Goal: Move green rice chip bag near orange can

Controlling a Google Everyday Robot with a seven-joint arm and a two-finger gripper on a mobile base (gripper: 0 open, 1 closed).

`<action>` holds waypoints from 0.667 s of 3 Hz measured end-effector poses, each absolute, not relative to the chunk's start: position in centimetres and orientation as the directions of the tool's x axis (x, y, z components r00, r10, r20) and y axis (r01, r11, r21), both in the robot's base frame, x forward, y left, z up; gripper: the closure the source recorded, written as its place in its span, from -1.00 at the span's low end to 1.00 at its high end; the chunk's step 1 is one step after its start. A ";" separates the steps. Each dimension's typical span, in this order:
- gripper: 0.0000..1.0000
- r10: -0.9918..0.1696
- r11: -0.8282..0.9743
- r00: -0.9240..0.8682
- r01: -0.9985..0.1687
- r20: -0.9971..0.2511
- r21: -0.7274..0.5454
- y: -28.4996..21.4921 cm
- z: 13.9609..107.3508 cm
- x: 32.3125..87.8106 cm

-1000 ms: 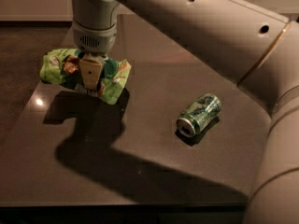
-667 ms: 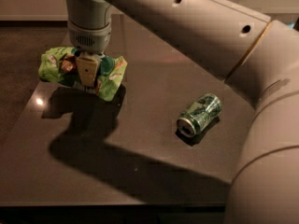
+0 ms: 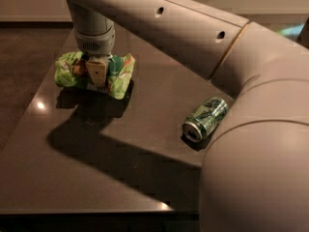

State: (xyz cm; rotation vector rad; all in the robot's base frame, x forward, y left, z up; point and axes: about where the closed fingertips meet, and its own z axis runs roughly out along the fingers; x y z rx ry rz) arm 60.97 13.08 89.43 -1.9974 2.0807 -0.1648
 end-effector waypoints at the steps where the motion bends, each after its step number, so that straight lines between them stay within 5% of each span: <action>1: -0.40 -0.997 0.058 -0.044 -0.962 -0.057 -0.267 11.0 88.6 62.4; 2: -1.00 -0.997 0.058 -0.043 -0.961 -0.059 -0.272 11.1 88.3 62.8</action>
Offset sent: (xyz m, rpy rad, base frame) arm 0.0137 -0.0196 -0.0079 -0.0446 -0.0103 -0.0171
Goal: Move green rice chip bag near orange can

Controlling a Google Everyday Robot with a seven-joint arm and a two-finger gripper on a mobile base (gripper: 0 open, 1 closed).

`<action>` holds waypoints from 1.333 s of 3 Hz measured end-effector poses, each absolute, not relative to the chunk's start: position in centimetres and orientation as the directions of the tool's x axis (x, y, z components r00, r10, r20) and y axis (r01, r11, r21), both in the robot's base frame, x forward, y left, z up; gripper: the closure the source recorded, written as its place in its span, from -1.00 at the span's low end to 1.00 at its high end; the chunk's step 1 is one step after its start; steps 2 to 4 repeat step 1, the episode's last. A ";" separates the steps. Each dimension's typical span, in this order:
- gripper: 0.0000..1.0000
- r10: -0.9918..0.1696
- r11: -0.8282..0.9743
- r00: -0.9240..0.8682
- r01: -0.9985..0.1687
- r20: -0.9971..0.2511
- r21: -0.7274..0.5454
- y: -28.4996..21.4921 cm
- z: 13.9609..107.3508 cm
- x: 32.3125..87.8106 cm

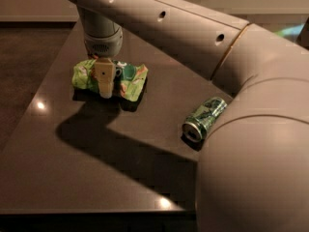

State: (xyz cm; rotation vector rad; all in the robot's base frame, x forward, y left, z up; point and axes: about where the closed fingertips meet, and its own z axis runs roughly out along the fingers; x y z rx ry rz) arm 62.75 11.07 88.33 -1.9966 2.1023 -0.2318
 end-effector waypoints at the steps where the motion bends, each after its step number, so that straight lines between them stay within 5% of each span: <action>1: -1.00 -0.997 0.058 -0.043 -0.960 -0.059 -0.272 11.1 88.3 62.8; 4: -1.00 -0.997 0.058 -0.043 -0.960 -0.059 -0.272 11.1 88.3 62.8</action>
Offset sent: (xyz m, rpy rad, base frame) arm 0.0000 0.0000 0.0000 0.0000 0.0000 0.0000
